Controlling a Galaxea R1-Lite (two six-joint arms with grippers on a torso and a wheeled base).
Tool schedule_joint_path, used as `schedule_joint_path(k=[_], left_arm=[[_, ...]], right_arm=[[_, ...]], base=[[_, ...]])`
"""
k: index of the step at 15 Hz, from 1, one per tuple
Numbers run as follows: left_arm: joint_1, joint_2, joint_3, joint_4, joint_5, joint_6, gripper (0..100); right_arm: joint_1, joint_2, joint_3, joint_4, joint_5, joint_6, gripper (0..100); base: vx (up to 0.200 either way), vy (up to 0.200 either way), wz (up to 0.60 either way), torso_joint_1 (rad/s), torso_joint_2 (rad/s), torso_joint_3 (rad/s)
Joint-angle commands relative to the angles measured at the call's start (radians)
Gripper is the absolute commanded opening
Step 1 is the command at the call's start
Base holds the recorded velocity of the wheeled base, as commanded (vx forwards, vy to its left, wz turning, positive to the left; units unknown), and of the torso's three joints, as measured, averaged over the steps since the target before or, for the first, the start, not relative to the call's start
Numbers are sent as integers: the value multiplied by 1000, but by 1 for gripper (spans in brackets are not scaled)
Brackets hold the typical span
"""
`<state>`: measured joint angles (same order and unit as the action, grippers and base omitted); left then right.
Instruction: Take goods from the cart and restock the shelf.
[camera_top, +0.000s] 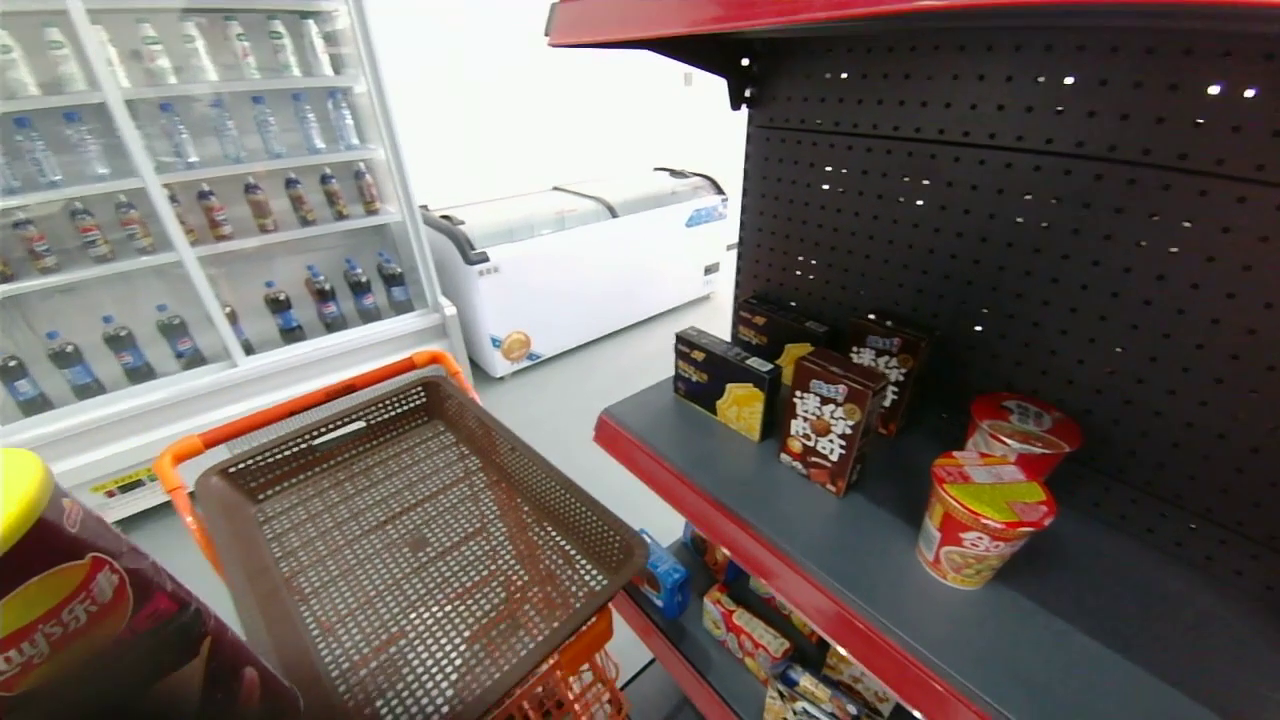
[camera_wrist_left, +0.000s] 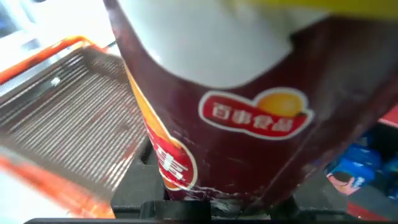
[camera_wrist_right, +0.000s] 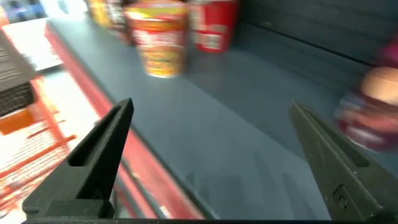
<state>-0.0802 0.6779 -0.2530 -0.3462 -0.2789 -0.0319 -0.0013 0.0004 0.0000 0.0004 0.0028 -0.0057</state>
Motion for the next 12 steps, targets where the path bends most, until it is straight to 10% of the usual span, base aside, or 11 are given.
schedule_joint_path(k=[1,12], left_arm=[[-1,-20,-2,3,0,0,0],[-4,-18,-6,4,-8,-2,0]], right_arm=[[0,1,0,0,0,0,100],[0,1,0,-2,0,0,100]], base=[[0,0,-600,12,7,-7],[0,0,-600,1,1,2]])
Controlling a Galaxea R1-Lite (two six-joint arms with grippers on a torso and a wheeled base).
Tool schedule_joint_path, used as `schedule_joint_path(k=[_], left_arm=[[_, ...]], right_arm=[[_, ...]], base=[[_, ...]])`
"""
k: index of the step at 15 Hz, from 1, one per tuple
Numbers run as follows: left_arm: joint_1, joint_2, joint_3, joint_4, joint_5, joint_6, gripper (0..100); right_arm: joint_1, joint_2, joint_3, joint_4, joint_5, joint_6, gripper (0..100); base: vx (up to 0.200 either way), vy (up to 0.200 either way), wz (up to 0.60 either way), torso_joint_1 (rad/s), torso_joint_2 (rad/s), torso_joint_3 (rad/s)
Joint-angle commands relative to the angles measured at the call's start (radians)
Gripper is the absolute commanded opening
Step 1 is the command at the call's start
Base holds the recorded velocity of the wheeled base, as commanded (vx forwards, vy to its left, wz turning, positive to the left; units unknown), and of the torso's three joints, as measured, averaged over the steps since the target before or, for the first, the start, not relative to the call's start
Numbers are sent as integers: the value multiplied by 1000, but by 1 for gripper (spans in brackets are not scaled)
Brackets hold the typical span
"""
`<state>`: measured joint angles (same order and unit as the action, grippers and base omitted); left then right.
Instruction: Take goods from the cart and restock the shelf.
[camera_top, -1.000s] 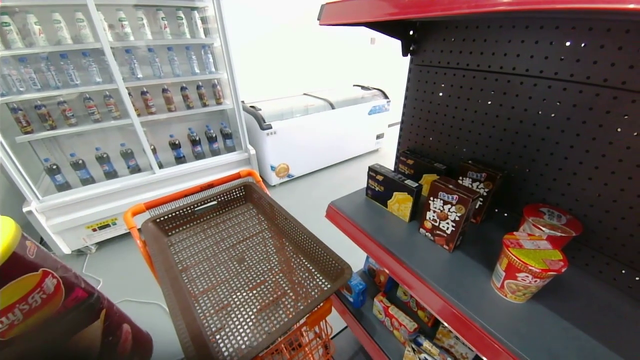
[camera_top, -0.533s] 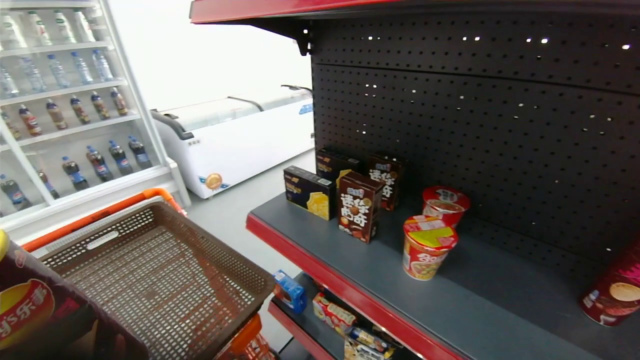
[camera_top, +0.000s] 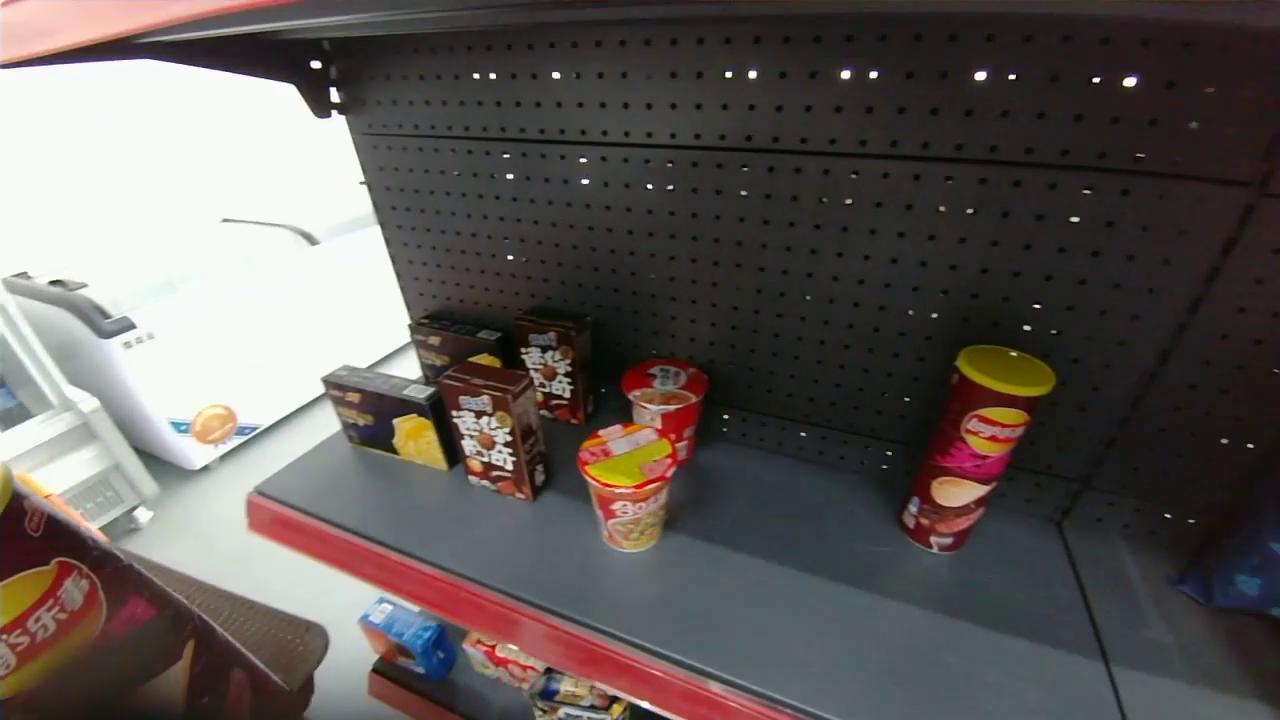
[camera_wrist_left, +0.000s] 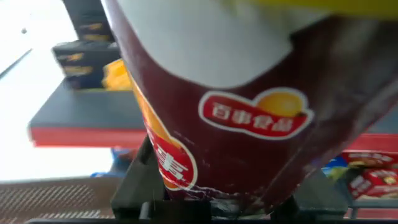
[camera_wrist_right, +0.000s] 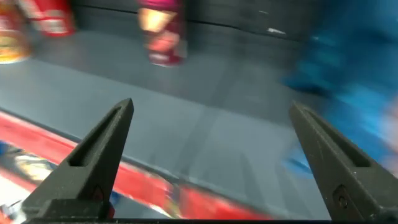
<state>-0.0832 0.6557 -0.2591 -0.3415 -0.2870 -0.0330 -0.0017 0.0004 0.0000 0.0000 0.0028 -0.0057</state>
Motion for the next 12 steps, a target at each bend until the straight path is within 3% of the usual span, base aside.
schedule_joint_path(k=[1,4,5,8,11,12], left_arm=[[-3,4,0,-1,0,-1,0],[-4,-21,0,1,-1,1,0],[-4,-31,0,4,-1,1,0],[-24,-122,-8,150,-18,24,0],[-43,-215,-8,251,-21,27,0],[-43,-246,-8,286,-21,25,0]], right_arm=[[0,1,0,0,0,0,100],[0,1,0,0,0,0,100],[0,0,0,0,0,0,100],[0,1,0,-2,0,0,100],[0,1,0,-2,0,-2,100],[0,1,0,-2,0,-2,100]], base=[[0,0,-600,7,7,7],[0,0,-600,5,1,1],[0,0,0,0,0,0],[0,0,0,0,0,0],[0,0,0,0,0,0],[0,0,-600,2,2,2]])
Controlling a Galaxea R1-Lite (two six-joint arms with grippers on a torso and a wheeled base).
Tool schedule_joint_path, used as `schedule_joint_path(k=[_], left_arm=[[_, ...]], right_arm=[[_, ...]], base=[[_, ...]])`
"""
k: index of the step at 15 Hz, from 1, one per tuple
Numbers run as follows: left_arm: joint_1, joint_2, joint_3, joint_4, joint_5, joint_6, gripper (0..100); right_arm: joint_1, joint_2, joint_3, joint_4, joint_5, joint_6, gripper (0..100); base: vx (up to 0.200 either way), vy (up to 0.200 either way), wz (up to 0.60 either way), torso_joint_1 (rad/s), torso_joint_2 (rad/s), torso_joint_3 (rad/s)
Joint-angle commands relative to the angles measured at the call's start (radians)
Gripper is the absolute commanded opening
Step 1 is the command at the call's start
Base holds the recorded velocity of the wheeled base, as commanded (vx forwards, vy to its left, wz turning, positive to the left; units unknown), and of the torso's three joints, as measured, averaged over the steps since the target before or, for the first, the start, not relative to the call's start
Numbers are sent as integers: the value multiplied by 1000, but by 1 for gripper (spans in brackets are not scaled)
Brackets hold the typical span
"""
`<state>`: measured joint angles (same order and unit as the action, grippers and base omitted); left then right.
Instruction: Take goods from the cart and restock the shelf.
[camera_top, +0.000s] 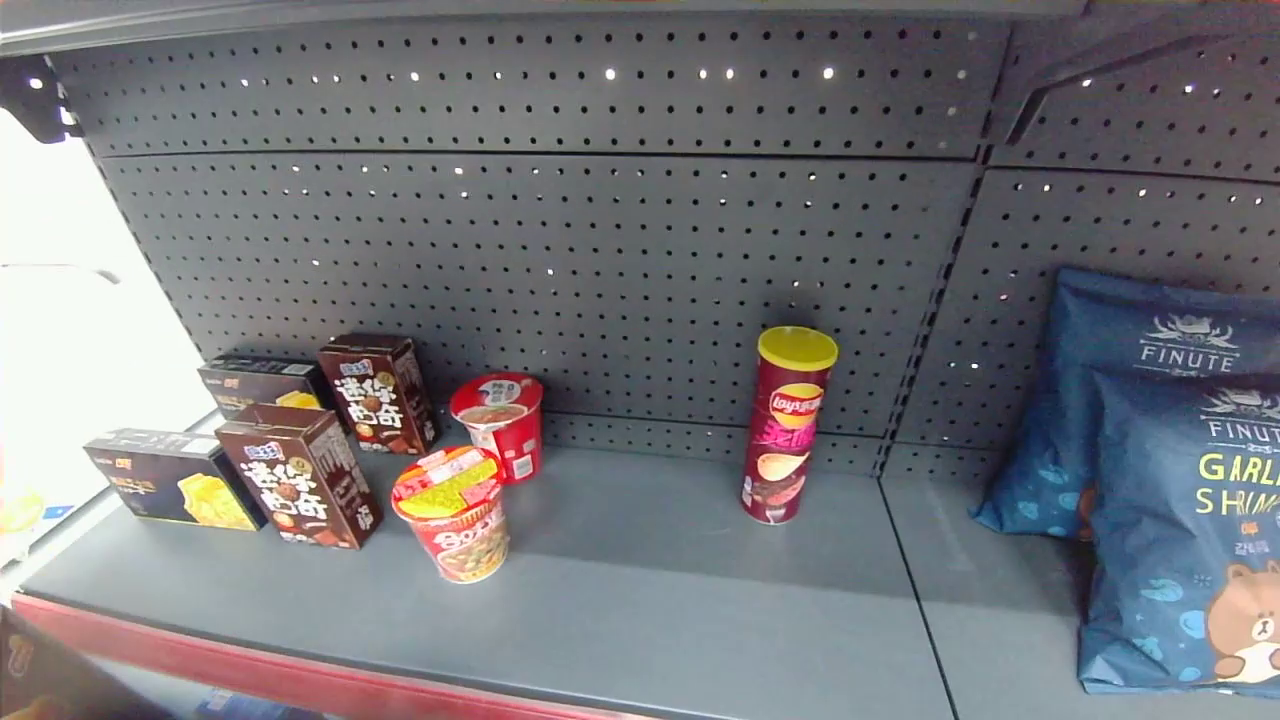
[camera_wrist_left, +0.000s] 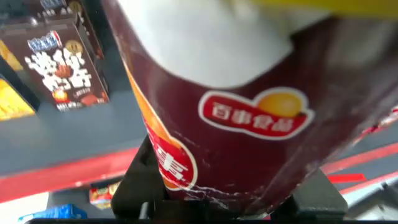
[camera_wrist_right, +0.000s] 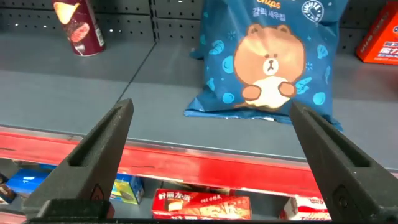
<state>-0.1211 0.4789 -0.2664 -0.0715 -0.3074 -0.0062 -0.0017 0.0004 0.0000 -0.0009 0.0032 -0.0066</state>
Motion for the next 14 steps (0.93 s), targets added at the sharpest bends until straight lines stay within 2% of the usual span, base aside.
schedule_joint_path(k=[1,4,14], left_arm=[[-5,-86,-2,38,-1,-1,0],[-5,-141,-1,96,1,-5,0],[-3,-160,10,98,4,-6,0]], right_arm=[[0,0,0,-1,0,0,100],[0,1,0,1,0,0,100],[0,1,0,-1,0,-3,100]], base=[[0,0,-600,2,2,7],[0,0,-600,-9,4,2],[0,0,0,0,0,0]])
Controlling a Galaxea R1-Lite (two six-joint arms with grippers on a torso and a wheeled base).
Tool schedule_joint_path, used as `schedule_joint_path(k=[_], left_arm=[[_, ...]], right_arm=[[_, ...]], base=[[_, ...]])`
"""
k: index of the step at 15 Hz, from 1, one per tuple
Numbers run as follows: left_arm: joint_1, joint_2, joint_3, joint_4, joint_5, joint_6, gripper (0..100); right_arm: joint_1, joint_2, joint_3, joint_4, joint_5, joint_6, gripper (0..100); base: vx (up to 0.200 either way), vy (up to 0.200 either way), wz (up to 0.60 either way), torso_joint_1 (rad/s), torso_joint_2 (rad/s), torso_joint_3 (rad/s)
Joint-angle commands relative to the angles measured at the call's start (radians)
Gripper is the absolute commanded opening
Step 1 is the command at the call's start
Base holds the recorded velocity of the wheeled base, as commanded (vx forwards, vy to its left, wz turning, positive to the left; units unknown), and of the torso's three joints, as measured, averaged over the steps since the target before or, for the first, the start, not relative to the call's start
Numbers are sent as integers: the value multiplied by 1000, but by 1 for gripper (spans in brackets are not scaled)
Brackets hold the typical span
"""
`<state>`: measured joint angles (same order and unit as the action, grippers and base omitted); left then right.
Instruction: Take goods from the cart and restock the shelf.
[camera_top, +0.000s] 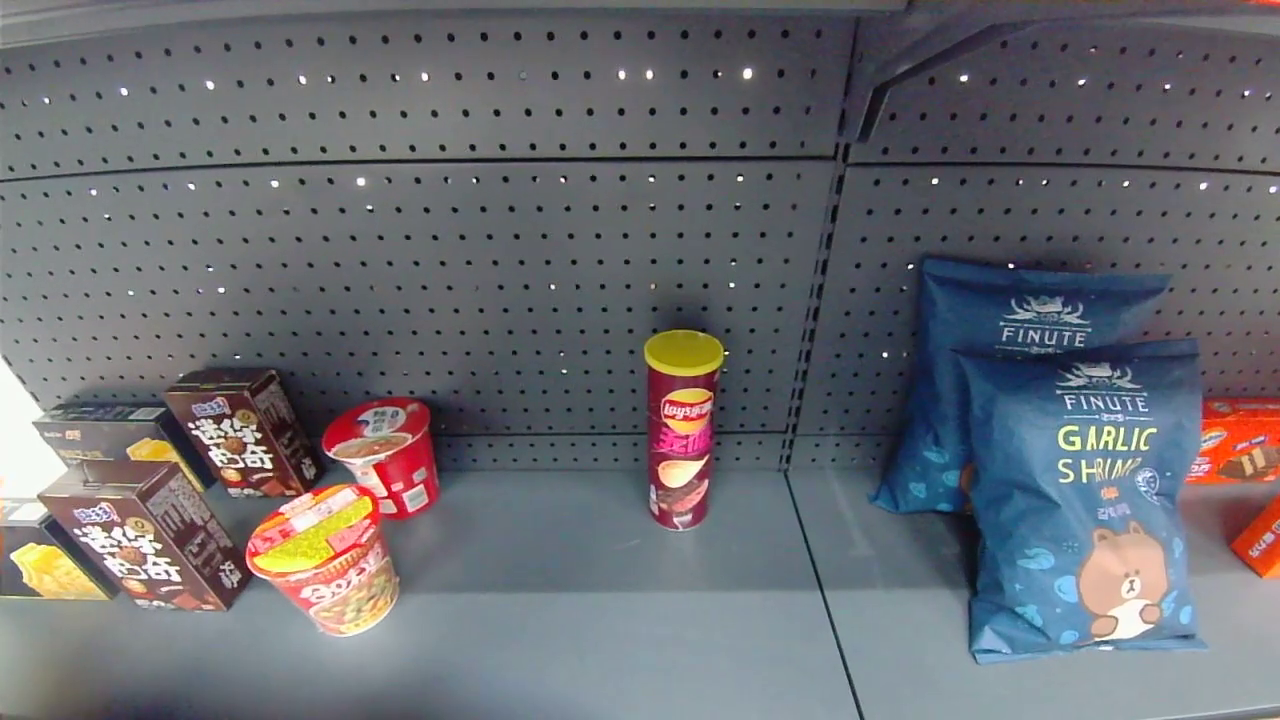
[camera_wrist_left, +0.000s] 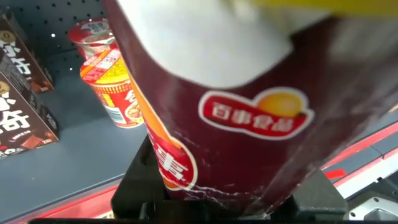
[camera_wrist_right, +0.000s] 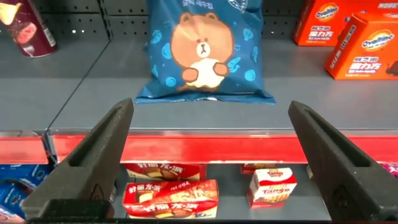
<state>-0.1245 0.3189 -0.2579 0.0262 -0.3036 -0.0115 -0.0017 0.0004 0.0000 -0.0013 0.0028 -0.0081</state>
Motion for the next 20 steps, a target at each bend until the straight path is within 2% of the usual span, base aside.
schedule_joint_path(k=[1,3,7,9,11,13,15,17,20], left_arm=[[0,-4,5,0,1,-1,0],[0,-14,6,1,1,-1,0],[0,-34,16,3,3,-2,0],[2,-37,-3,44,6,-2,0],[3,-37,-4,51,8,-2,0],[5,-35,-4,51,11,-2,0],[5,-27,-32,51,63,-2,0],[5,14,-87,64,152,-2,0],[6,35,-144,143,261,-1,0]], right_arm=[[0,1,0,1,0,-1,100],[0,0,0,0,0,2,100],[0,1,0,1,0,2,100],[0,0,0,1,0,2,100],[0,0,0,1,0,2,100],[0,1,0,1,0,2,100],[0,1,0,1,0,2,100],[0,0,0,1,0,2,100],[-3,38,-3,4,2,-33,100]], base=[[0,0,600,2,-7,-2],[0,0,600,2,5,5],[0,0,0,0,0,0],[0,0,0,0,0,0],[0,0,-600,5,2,2],[0,0,0,0,0,0],[0,0,0,0,0,0],[0,0,0,0,0,0],[0,0,0,0,0,0]])
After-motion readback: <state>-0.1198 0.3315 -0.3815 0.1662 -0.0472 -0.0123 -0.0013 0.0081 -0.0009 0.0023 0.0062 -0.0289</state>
